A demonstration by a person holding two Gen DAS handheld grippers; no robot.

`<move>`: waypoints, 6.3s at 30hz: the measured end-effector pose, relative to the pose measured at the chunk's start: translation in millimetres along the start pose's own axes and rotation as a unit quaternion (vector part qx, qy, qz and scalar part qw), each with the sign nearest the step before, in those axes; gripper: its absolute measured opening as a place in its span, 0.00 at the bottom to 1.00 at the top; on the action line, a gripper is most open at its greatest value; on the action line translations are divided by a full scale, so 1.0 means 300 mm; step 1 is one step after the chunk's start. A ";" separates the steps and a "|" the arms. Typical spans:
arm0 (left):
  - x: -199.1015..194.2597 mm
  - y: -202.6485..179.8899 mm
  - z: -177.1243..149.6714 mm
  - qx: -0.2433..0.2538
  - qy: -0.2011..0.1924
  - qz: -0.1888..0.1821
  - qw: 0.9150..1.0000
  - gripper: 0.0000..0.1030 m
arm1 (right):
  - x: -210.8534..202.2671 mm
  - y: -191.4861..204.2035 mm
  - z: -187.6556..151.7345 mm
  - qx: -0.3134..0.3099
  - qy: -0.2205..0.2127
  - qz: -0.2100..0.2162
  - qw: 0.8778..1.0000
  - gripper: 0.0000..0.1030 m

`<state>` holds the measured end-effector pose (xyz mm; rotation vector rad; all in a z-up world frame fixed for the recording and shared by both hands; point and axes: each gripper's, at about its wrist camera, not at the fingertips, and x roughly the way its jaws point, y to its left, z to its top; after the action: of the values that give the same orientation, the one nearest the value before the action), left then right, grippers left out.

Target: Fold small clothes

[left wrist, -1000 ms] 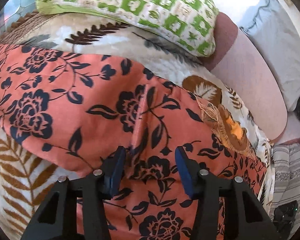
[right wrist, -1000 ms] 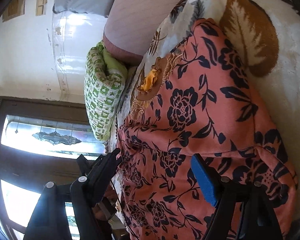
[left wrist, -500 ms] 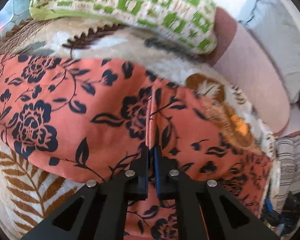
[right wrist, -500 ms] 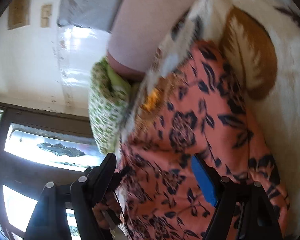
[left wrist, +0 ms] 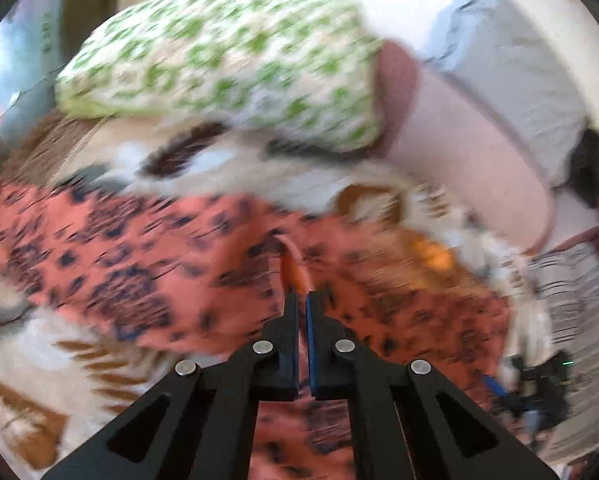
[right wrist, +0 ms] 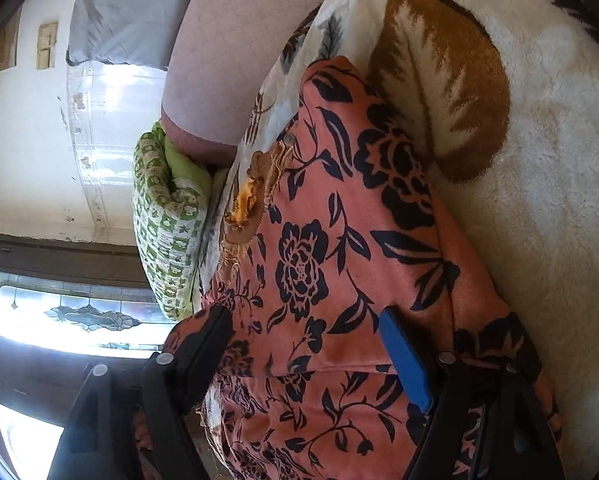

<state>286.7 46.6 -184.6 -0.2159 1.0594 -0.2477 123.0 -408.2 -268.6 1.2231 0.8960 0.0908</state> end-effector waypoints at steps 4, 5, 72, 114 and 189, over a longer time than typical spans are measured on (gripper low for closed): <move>0.052 0.146 -0.054 -0.045 0.034 0.054 0.997 0.02 | 0.013 0.010 -0.003 -0.011 0.007 -0.006 1.000 0.77; 0.039 0.183 -0.065 -0.058 0.026 0.052 0.997 0.02 | 0.016 0.013 -0.004 -0.014 0.009 -0.007 1.000 0.77; -0.305 0.460 0.182 -0.158 -0.227 0.007 0.961 0.04 | 0.024 0.187 -0.071 -0.180 -0.017 -0.044 0.983 0.87; 0.204 -0.209 -0.112 0.050 0.000 0.138 0.989 0.65 | -0.126 0.187 0.021 -0.124 -0.039 0.074 0.989 0.87; -0.300 0.326 -0.946 -0.015 -0.028 0.030 0.999 1.00 | -0.444 -0.043 -0.654 -0.160 0.008 -0.151 0.976 0.83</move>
<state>4.8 150.9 -272.7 -0.2162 1.0119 -0.1712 -95.4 -329.7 -218.0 0.7799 1.0278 -0.0003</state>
